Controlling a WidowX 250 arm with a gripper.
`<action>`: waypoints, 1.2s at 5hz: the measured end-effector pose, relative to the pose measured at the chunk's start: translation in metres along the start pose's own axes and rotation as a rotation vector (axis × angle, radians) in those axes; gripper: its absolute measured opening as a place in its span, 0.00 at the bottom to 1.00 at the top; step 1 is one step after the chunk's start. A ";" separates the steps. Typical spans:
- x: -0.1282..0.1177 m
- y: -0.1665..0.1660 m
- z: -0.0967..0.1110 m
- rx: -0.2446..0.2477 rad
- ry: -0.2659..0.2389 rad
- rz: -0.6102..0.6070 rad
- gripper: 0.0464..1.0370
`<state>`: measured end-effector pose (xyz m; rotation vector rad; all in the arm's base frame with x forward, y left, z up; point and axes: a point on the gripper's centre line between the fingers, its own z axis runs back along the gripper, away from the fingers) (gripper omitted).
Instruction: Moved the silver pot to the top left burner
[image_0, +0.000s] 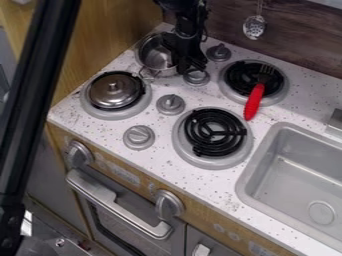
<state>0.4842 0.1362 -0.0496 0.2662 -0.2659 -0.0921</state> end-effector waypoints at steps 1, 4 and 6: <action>0.011 0.006 -0.003 0.012 0.006 0.005 0.02; 0.034 0.015 -0.008 0.043 -0.047 0.029 0.05; 0.028 0.013 -0.016 0.050 -0.062 0.102 0.49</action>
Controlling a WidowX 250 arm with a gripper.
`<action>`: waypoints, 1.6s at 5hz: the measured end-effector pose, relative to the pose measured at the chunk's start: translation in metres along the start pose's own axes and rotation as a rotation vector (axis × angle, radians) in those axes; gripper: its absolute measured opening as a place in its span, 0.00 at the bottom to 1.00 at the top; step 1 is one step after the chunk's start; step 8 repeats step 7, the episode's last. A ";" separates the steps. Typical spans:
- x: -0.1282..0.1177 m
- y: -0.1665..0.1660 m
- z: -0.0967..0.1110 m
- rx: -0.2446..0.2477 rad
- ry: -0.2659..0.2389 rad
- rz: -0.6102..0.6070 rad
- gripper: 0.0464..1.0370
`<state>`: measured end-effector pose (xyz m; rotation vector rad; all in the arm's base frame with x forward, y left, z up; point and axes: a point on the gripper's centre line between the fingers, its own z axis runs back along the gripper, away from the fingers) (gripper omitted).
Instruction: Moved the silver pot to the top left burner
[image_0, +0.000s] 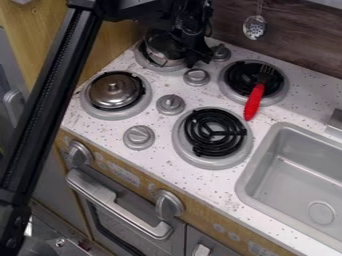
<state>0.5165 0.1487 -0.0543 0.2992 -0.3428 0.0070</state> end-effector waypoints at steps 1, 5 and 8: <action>-0.003 0.002 0.004 0.012 -0.019 0.000 0.79; -0.063 -0.001 0.089 -0.055 0.008 0.146 0.96; -0.113 -0.023 0.122 -0.185 0.179 0.193 0.96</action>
